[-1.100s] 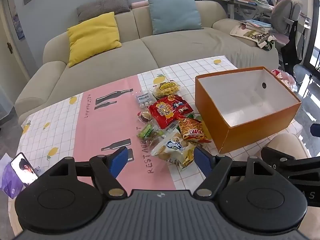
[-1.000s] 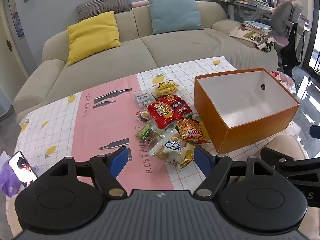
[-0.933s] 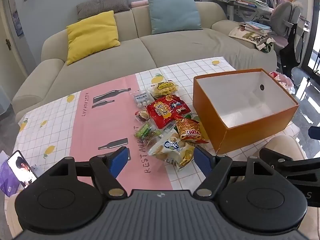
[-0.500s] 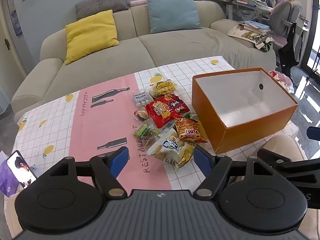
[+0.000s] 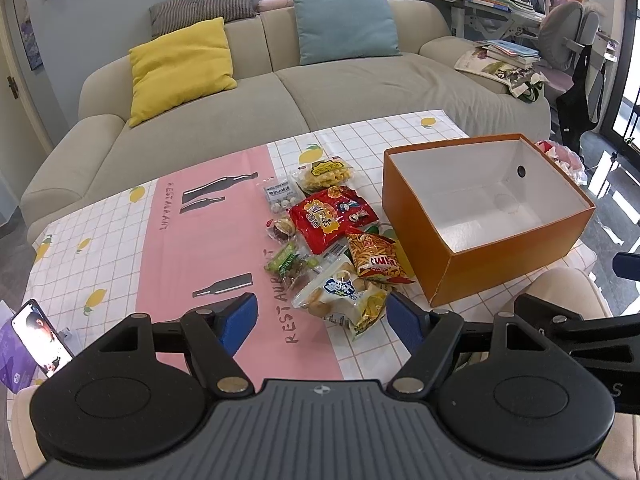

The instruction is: Organize snacks

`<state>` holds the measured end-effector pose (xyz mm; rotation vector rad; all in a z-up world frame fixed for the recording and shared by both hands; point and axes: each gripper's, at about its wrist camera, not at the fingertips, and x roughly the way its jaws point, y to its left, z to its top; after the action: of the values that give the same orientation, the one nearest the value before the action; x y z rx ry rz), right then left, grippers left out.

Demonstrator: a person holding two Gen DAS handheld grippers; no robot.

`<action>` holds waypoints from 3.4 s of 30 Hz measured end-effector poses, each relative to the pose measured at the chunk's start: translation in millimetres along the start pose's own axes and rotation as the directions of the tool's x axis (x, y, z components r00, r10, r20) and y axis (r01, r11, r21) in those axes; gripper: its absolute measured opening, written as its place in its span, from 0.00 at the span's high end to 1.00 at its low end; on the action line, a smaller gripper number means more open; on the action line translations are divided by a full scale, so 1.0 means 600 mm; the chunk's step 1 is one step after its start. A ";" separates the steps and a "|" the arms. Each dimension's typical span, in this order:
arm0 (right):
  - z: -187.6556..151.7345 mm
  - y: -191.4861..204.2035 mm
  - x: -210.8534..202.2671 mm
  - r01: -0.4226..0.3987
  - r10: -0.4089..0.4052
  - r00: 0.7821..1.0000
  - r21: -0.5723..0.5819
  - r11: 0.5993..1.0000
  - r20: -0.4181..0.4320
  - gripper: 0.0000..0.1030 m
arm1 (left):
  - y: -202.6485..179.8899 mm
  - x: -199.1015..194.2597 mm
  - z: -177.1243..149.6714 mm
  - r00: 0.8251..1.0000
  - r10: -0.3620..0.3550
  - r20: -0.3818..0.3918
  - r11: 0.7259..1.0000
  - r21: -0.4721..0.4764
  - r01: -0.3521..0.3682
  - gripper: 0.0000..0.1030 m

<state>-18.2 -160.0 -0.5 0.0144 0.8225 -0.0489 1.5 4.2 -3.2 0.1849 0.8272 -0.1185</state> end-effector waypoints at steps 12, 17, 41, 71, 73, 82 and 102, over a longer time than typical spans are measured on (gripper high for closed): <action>0.000 -0.005 -0.003 0.010 -0.010 1.000 0.026 1.000 0.011 0.03 | -0.002 0.002 -0.004 1.000 -0.001 -0.002 1.000 -0.001 0.001 0.16; 0.001 -0.007 -0.004 0.013 -0.014 1.000 0.038 0.999 0.015 0.03 | -0.005 0.004 -0.009 1.000 -0.007 -0.006 1.000 -0.001 0.007 0.18; 0.000 -0.006 -0.005 0.009 -0.009 1.000 0.039 0.999 0.017 0.03 | -0.003 0.003 -0.008 1.000 -0.015 -0.010 1.000 -0.005 0.014 0.18; -0.002 -0.004 -0.003 0.009 -0.009 1.000 0.040 0.999 0.009 0.03 | -0.001 0.003 -0.007 1.000 -0.016 -0.012 1.000 -0.006 0.016 0.18; -0.003 -0.004 -0.002 0.009 -0.009 1.000 0.040 0.999 0.007 0.03 | -0.002 0.003 -0.008 1.000 -0.016 -0.012 1.000 -0.006 0.016 0.18; -0.003 -0.004 -0.001 0.008 -0.008 1.000 0.039 0.999 0.006 0.03 | -0.001 0.003 -0.006 1.000 -0.017 -0.014 1.000 -0.007 0.016 0.18; -0.005 -0.005 0.041 -0.144 0.144 0.990 0.085 0.986 0.003 0.05 | 0.039 0.038 -0.018 0.978 -0.199 -0.066 0.980 -0.019 0.198 0.51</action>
<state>-4.0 -164.0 -20.5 0.1545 0.8198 0.0527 13.1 28.6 -24.3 0.0942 0.9133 -0.2959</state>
